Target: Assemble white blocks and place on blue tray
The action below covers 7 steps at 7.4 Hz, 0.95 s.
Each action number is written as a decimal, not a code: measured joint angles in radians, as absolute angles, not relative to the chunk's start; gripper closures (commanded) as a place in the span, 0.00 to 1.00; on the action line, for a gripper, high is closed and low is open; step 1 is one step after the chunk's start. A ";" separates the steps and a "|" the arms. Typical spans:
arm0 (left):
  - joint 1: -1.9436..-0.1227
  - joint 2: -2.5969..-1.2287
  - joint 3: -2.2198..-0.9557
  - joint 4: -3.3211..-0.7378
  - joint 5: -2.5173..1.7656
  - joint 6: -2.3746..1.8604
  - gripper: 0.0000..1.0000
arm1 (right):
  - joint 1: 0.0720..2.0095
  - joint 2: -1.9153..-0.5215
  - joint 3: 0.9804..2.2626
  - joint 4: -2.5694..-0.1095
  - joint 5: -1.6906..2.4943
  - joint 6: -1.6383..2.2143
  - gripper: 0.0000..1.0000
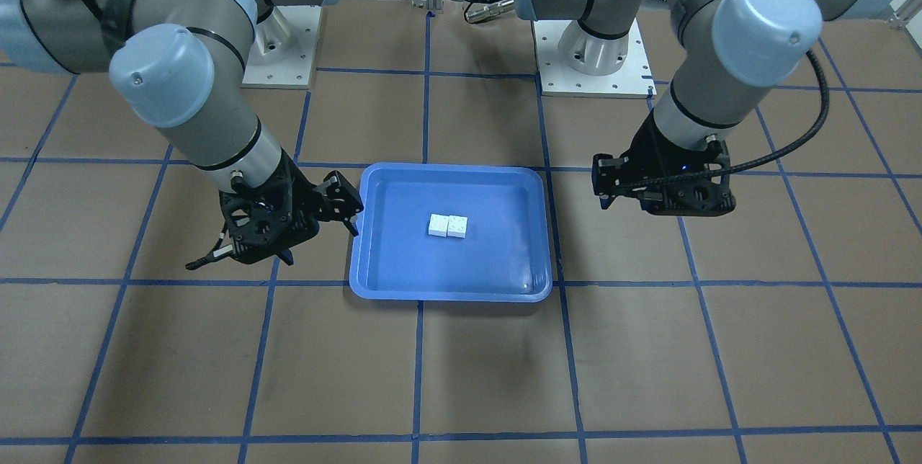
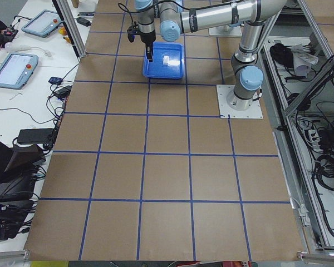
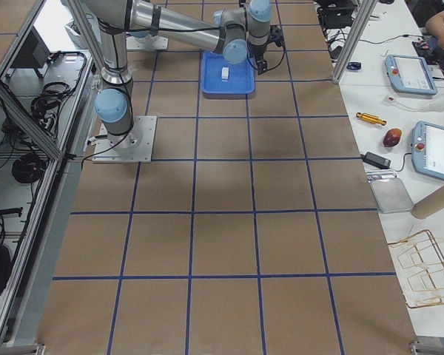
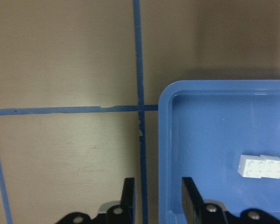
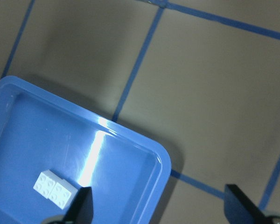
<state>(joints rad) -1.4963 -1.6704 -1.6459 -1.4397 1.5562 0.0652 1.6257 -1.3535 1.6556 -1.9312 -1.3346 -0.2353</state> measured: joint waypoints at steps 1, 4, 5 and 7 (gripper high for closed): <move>-1.491 -1.644 -1.624 -1.477 1.560 0.070 0.00 | 1.594 -1.396 1.625 -1.801 -1.386 -0.194 0.00; -1.493 -1.584 -1.558 -1.573 1.564 0.071 0.00 | 1.537 -1.552 1.609 -1.539 -1.492 -0.057 0.00; -1.498 -1.569 -1.551 -1.582 1.569 0.070 0.00 | 1.533 -1.580 1.606 -1.504 -1.519 -0.030 0.00; -1.513 -1.556 -1.543 -1.586 1.590 0.065 0.00 | 1.532 -1.607 1.597 -1.483 -1.569 -0.004 0.00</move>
